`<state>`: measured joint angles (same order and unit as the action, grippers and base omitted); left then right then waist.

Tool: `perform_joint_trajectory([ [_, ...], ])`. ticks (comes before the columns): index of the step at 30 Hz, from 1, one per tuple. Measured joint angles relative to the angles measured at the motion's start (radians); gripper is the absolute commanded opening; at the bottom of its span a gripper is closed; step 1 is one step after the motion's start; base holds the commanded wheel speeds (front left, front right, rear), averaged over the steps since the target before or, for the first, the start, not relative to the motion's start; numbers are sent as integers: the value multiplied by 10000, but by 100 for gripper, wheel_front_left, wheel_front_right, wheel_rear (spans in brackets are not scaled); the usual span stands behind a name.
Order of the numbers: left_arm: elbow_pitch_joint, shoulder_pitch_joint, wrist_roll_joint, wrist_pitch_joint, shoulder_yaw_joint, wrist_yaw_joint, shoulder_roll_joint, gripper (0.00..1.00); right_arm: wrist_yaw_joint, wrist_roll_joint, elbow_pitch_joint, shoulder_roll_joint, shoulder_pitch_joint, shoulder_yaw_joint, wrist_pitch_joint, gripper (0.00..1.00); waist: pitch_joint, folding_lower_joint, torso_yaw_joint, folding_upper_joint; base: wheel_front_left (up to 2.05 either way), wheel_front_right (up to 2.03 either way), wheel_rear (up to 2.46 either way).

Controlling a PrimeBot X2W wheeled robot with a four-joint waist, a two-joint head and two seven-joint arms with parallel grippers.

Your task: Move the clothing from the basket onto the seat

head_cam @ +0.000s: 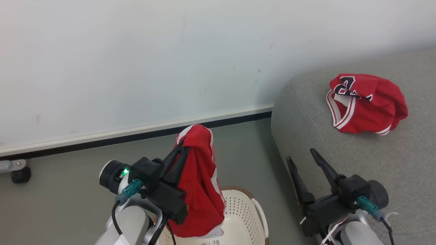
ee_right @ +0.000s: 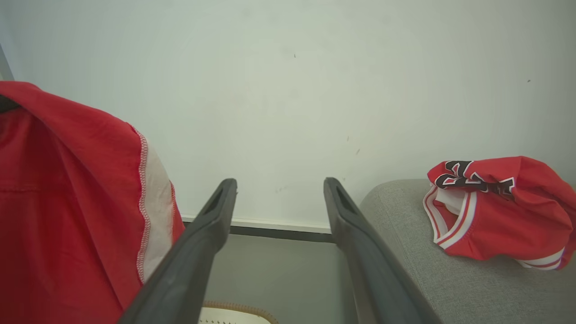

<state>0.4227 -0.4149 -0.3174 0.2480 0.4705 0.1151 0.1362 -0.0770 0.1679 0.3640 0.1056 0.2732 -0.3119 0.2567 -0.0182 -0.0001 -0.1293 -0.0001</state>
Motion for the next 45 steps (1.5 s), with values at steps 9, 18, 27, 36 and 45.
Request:
perform_joint_trajectory([
  [9,-683,61,-58,-372,453,10,-144,0,-290,-209,430,-111,164,-970,-4,100,-375,1,145,0,0,0,0],
  [18,-1248,62,-56,-717,991,81,-309,0,-458,-293,1032,-240,790,-2048,-96,100,-418,2,275,1,0,0,0],
  [27,-1887,64,-86,-1114,1515,84,-422,0,-470,-290,1824,-265,1560,-3281,-184,100,-391,2,558,2,0,0,0],
  [36,-2387,63,-343,-1415,1695,84,-408,0,-476,215,2422,-299,2523,-4493,-173,43,-356,2,724,1,0,0,0],
  [45,-2443,154,-529,-1620,1542,81,-136,0,-476,878,2734,-307,2961,-4857,-88,0,-302,2,737,2,0,0,0],
])
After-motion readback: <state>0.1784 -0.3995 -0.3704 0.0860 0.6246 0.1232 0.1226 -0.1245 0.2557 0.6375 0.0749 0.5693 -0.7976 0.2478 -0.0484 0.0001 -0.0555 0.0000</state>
